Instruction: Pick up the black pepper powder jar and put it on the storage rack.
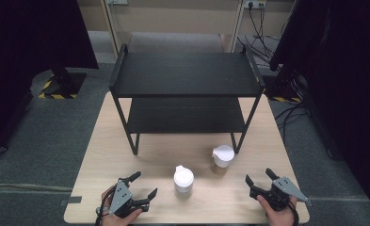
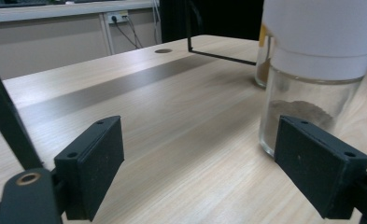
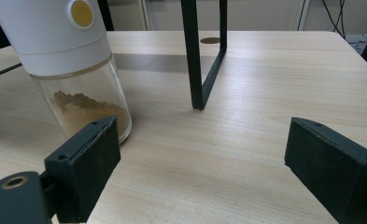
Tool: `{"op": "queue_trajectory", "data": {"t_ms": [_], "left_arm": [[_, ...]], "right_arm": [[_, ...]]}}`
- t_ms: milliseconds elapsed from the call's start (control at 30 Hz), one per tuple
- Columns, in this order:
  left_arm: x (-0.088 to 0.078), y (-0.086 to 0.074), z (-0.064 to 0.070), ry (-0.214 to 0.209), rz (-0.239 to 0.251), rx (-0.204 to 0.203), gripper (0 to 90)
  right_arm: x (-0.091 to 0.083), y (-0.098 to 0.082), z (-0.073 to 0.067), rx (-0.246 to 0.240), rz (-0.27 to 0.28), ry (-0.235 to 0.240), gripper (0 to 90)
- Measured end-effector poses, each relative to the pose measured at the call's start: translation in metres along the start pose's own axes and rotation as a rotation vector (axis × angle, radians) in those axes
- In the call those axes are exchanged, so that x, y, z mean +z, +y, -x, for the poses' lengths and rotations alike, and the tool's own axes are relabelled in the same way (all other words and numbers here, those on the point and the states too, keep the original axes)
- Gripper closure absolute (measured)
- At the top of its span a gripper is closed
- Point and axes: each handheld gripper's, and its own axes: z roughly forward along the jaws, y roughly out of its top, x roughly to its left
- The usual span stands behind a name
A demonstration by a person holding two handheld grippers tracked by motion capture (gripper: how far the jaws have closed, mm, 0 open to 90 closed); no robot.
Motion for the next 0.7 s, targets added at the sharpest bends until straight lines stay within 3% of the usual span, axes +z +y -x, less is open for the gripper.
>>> {"op": "queue_trajectory", "data": {"t_ms": [133,167,700], "left_arm": [[0.001,-0.001,-0.001,-0.024,0.008,-0.011,15.2],[0.001,0.000,-0.002,-0.048,0.018,-0.017,15.2],[0.019,0.013,0.006,-0.197,0.032,0.002,15.6]], "right_arm": [[0.000,0.000,-0.001,-0.002,-0.001,0.000,10.8],[0.000,0.000,-0.001,-0.007,0.000,0.000,10.7],[0.001,0.002,-0.002,-0.010,-0.009,-0.002,10.7]]}}
